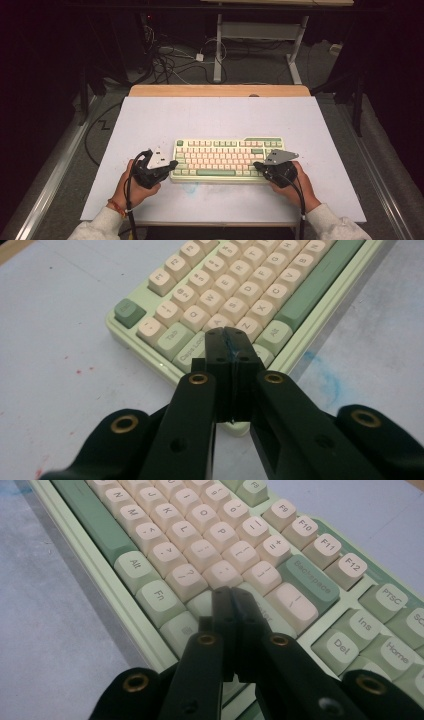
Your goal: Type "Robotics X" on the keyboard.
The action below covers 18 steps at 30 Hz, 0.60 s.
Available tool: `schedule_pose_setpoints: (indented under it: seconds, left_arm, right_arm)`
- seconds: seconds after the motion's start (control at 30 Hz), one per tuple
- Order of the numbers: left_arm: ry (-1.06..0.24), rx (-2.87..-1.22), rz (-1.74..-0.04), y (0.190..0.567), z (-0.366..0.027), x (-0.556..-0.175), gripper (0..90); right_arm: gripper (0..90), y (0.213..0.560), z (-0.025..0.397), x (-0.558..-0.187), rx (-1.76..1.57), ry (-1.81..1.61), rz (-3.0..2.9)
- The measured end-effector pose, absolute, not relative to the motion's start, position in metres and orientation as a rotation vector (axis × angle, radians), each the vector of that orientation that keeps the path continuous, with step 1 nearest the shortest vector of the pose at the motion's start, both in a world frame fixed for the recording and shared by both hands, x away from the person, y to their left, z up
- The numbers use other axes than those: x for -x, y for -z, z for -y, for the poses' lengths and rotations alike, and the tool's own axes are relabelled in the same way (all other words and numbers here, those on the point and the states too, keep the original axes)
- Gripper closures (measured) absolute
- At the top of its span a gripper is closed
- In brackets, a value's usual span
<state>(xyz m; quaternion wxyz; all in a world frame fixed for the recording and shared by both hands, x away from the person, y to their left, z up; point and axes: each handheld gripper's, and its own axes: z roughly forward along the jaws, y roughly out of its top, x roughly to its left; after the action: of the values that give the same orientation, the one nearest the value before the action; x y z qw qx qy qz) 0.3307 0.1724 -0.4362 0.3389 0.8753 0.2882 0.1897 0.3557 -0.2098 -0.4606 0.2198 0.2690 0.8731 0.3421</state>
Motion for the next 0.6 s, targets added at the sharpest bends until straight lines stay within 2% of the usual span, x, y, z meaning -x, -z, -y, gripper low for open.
schedule_pose_setpoints:
  seconds: [0.6]
  left_arm:
    - [-0.449, -2.333, -0.702, 0.439, -0.133, -0.357, 87.0]
  right_arm:
    - [89.8, 0.461, 0.209, -0.355, -0.739, -0.940, -2.411]
